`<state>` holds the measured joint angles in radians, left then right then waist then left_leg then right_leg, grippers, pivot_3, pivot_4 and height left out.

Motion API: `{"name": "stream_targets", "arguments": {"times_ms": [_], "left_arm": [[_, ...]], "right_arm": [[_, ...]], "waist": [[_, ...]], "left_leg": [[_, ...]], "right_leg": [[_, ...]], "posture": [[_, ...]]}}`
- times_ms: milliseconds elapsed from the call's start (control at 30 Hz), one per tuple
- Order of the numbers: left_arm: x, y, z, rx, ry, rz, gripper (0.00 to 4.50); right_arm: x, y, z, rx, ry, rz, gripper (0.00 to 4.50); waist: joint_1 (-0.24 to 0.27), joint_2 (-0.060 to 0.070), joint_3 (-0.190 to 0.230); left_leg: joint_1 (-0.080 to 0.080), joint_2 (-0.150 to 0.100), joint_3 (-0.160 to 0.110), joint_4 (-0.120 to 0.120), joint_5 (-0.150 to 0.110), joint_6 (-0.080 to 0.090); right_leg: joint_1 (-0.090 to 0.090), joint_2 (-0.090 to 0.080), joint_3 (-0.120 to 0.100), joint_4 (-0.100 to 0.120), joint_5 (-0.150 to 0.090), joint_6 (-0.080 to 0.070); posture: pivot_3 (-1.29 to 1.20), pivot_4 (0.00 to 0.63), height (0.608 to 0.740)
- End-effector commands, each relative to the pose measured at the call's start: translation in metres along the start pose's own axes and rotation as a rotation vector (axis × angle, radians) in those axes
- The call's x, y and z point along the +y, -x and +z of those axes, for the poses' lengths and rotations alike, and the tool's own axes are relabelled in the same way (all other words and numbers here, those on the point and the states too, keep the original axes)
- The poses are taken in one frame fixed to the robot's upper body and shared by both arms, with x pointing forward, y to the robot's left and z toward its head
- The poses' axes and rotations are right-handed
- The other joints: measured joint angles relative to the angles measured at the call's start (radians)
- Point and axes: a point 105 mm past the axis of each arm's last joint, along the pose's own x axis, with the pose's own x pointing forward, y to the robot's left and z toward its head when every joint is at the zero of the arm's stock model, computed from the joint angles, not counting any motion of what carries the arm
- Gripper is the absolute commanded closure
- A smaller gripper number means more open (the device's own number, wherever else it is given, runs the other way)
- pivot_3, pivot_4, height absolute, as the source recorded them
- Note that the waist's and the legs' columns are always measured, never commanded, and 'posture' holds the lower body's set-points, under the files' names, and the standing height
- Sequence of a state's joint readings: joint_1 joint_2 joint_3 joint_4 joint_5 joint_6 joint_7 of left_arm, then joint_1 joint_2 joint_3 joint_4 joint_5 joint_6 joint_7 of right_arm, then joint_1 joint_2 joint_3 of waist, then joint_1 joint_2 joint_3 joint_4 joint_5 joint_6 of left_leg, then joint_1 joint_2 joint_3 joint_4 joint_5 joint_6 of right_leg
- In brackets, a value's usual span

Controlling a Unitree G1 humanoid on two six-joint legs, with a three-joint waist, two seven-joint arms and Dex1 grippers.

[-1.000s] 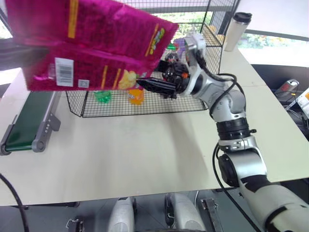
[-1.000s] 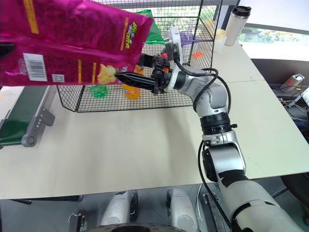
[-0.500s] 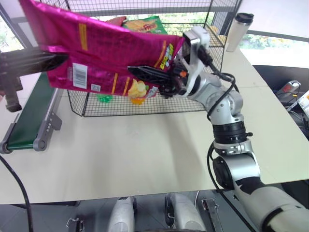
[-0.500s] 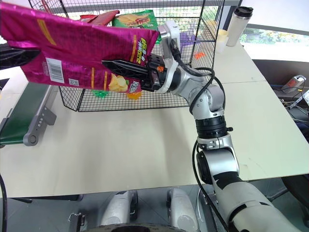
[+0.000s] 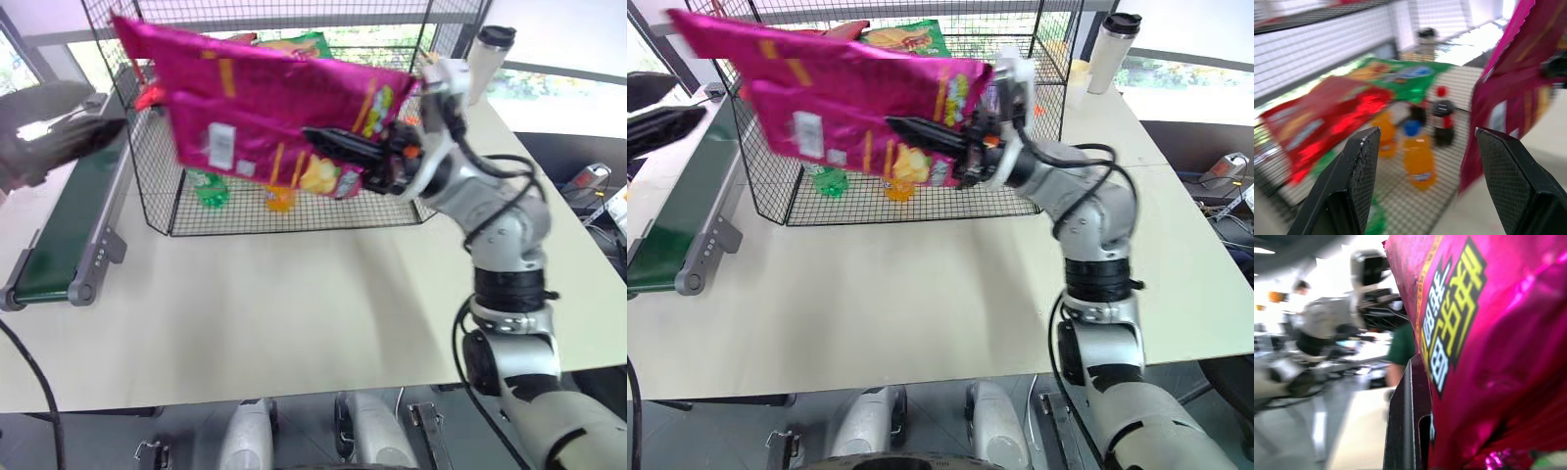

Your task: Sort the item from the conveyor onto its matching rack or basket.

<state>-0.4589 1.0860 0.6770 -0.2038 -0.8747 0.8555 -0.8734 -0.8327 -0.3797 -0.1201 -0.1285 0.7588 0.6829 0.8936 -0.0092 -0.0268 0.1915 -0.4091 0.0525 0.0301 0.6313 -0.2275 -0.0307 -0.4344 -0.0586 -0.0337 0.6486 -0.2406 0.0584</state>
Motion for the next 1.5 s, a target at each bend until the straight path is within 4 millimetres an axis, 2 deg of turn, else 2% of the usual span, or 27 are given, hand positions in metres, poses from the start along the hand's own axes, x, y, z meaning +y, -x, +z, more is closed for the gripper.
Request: {"name": "stream_targets", "arguments": {"times_ms": [33,133,233,300,400,533,700,867,933,1033,1200,1300,1400,1500], "left_arm": [[-0.001,0.005,0.003,-0.058,-0.011,0.054,1.31],[-0.021,-0.011,-0.012,-0.079,0.060,-0.002,1.31],[-0.040,-0.032,-0.022,-0.111,0.112,-0.045,1.31],[-0.048,-0.043,-0.027,-0.124,0.125,-0.049,1.31],[-0.065,-0.069,-0.042,-0.133,0.150,-0.062,1.31],[-0.075,-0.079,-0.047,-0.173,0.209,-0.070,1.31],[-0.079,-0.080,-0.053,-0.170,0.204,-0.057,1.31],[-0.081,-0.075,-0.054,-0.179,0.208,-0.025,1.31],[-0.081,-0.075,-0.055,-0.178,0.209,-0.016,1.31],[-0.082,-0.074,-0.058,-0.171,0.209,-0.005,1.31],[-0.084,-0.077,-0.064,-0.155,0.205,0.005,1.31],[-0.085,-0.077,-0.067,-0.149,0.204,0.010,1.31],[-0.084,-0.077,-0.070,-0.144,0.206,0.019,1.29],[-0.084,-0.077,-0.072,-0.141,0.207,0.022,1.29]], "right_arm": [[-0.005,0.025,0.039,-0.033,0.164,-0.159,4.50],[-0.013,0.051,0.070,-0.023,0.308,-0.323,4.50],[-0.016,0.067,0.096,-0.009,0.439,-0.432,4.50],[-0.017,0.073,0.104,0.002,0.492,-0.472,4.50],[-0.038,0.079,0.112,0.044,0.687,-0.631,4.50],[-0.063,0.072,0.096,0.115,0.844,-0.708,4.50],[-0.095,0.064,0.068,0.246,0.993,-0.744,4.50],[-0.126,0.049,0.051,0.477,1.401,-0.749,4.50],[-0.134,0.042,0.043,0.547,1.507,-0.711,4.50],[-0.145,0.031,0.036,0.599,1.524,-0.708,4.50],[-0.163,0.021,0.033,0.545,1.252,-0.825,4.50],[-0.168,0.021,0.036,0.545,1.175,-0.863,4.50],[-0.168,0.014,0.035,0.530,1.080,-0.836,3.61],[-0.165,0.005,0.038,0.502,1.039,-0.805,2.15]], "waist": [[0.000,0.000,0.000],[0.001,0.000,0.000],[0.001,-0.001,0.000],[-0.002,-0.001,0.000],[-0.004,0.000,-0.001],[-0.010,-0.001,-0.001],[-0.006,-0.001,-0.001],[-0.007,0.000,-0.001],[-0.007,-0.001,0.000],[-0.006,-0.001,0.000],[-0.007,-0.001,0.000],[-0.004,-0.001,0.000],[-0.003,-0.001,0.000],[-0.005,0.000,0.000]], "left_leg": [[0.000,0.000,0.000,0.000,0.000,0.000],[0.000,-0.001,0.001,0.000,0.000,0.000],[0.000,-0.002,0.001,0.001,0.000,0.000],[0.001,-0.002,0.001,0.001,0.000,0.000],[0.002,-0.001,0.001,0.001,0.000,0.000],[0.002,-0.001,0.001,0.001,0.000,0.000],[0.001,-0.001,0.001,0.001,0.000,0.000],[0.001,-0.001,0.001,0.001,0.000,0.000],[0.001,-0.001,0.001,0.001,0.000,0.000],[0.001,-0.001,0.001,0.001,0.000,0.000],[0.001,-0.001,0.001,0.001,0.001,0.000],[0.001,-0.001,0.001,0.001,0.001,0.000],[0.000,-0.001,0.001,0.001,0.001,0.000],[0.001,-0.001,0.001,0.001,0.001,0.000]], "right_leg": [[0.000,0.000,0.000,0.000,0.000,0.000],[0.001,-0.002,0.000,-0.001,0.000,0.000],[0.001,-0.003,0.000,-0.001,0.000,0.000],[0.002,-0.002,0.001,-0.001,0.000,0.000],[0.002,-0.001,0.002,-0.001,0.000,0.000],[0.003,0.001,0.003,-0.001,0.001,0.001],[0.002,0.001,0.003,-0.001,0.001,0.001],[0.002,0.000,0.003,-0.001,0.001,0.001],[0.001,0.000,0.003,-0.001,0.000,0.001],[0.001,0.000,0.003,-0.002,0.000,0.001],[0.001,0.000,0.003,-0.001,0.001,0.001],[0.001,0.000,0.003,-0.001,0.001,0.001],[0.001,0.000,0.003,-0.002,0.001,0.001],[0.001,0.000,0.003,-0.002,0.001,0.001]], "posture": [[0.00,0.150,0.740],[0.00,0.150,0.740],[0.00,0.150,0.740],[0.00,0.150,0.740],[0.00,0.150,0.740],[0.00,0.150,0.740],[0.00,0.150,0.740],[0.00,0.150,0.740],[0.00,0.150,0.740],[0.00,0.150,0.740],[0.00,0.150,0.740],[0.00,0.150,0.740],[0.00,0.150,0.740],[0.00,0.150,0.740]]}}
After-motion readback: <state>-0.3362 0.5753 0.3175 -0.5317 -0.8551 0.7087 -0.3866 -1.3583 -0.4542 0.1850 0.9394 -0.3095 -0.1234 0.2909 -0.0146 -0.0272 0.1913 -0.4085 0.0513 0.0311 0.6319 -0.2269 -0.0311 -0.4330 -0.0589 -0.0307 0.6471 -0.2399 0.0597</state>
